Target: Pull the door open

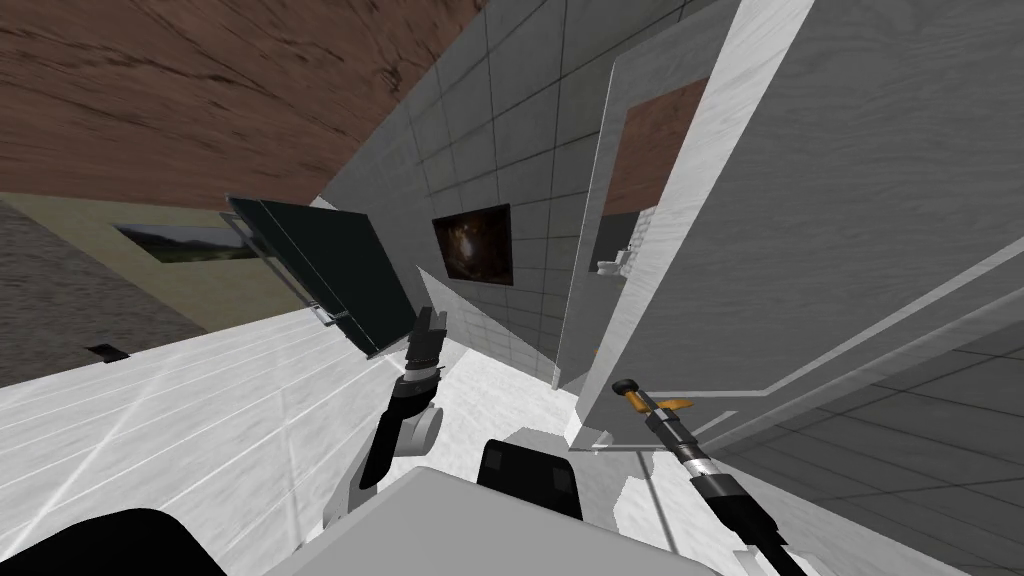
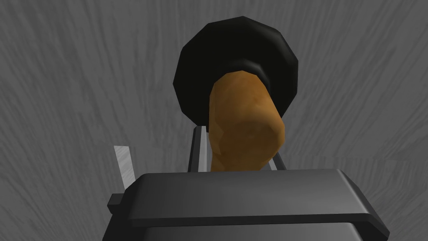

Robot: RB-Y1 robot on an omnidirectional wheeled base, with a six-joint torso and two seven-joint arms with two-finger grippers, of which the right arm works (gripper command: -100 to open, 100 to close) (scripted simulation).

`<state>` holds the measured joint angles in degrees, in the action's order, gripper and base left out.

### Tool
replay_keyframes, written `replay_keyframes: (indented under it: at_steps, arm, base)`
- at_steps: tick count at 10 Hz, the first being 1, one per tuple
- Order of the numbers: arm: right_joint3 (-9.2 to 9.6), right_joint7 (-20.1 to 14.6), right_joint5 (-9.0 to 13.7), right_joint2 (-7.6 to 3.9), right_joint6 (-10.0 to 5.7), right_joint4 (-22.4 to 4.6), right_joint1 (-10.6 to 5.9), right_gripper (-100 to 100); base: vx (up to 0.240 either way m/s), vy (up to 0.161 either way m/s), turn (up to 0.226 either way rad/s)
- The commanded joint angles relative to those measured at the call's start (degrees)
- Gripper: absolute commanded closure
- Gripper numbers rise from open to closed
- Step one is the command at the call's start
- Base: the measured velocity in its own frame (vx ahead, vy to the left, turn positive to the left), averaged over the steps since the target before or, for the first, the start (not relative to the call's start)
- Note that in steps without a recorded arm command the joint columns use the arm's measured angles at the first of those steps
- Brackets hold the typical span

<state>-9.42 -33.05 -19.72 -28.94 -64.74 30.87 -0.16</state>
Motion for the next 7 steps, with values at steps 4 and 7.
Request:
replay_keyframes:
  at_steps: [4, 7]
  arm:
    - [-0.68, -0.6, -0.7, -0.74, -2.70, -0.6, 1.25, 100]
    - [-1.19, -0.8, -1.1, -1.34, -4.81, -1.6, 1.97, 100]
  base:
    - [-0.186, -0.082, 0.153]
    - [-0.220, -0.129, 0.210]
